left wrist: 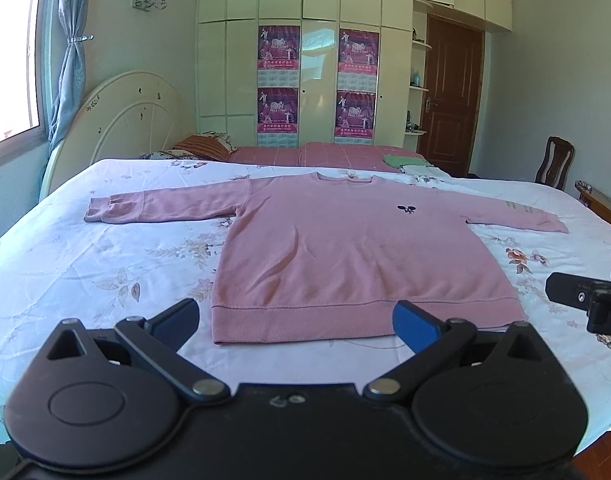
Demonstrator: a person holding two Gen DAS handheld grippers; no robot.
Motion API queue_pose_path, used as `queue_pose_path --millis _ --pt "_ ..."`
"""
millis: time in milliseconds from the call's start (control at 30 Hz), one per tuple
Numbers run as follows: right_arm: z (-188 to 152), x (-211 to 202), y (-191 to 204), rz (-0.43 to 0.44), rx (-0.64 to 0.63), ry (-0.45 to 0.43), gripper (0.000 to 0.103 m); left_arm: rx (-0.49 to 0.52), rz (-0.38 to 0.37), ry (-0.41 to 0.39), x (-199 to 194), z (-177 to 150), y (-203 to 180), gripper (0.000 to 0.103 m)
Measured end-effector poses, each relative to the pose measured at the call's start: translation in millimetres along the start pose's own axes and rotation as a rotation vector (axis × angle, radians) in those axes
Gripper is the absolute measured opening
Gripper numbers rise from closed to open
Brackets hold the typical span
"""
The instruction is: Fold small clothes
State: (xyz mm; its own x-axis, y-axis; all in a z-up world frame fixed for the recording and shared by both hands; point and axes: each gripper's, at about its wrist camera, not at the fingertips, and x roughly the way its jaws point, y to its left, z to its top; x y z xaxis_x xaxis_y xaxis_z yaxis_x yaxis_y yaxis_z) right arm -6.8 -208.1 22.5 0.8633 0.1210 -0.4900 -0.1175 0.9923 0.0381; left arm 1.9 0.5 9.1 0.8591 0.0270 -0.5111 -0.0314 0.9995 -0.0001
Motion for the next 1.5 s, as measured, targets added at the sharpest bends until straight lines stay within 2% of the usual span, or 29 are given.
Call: queue_pose_path --millis 1500 --pt "4.0 9.8 -0.9 0.010 -0.008 0.013 0.103 -0.009 0.009 0.018 6.0 0.5 5.5 0.103"
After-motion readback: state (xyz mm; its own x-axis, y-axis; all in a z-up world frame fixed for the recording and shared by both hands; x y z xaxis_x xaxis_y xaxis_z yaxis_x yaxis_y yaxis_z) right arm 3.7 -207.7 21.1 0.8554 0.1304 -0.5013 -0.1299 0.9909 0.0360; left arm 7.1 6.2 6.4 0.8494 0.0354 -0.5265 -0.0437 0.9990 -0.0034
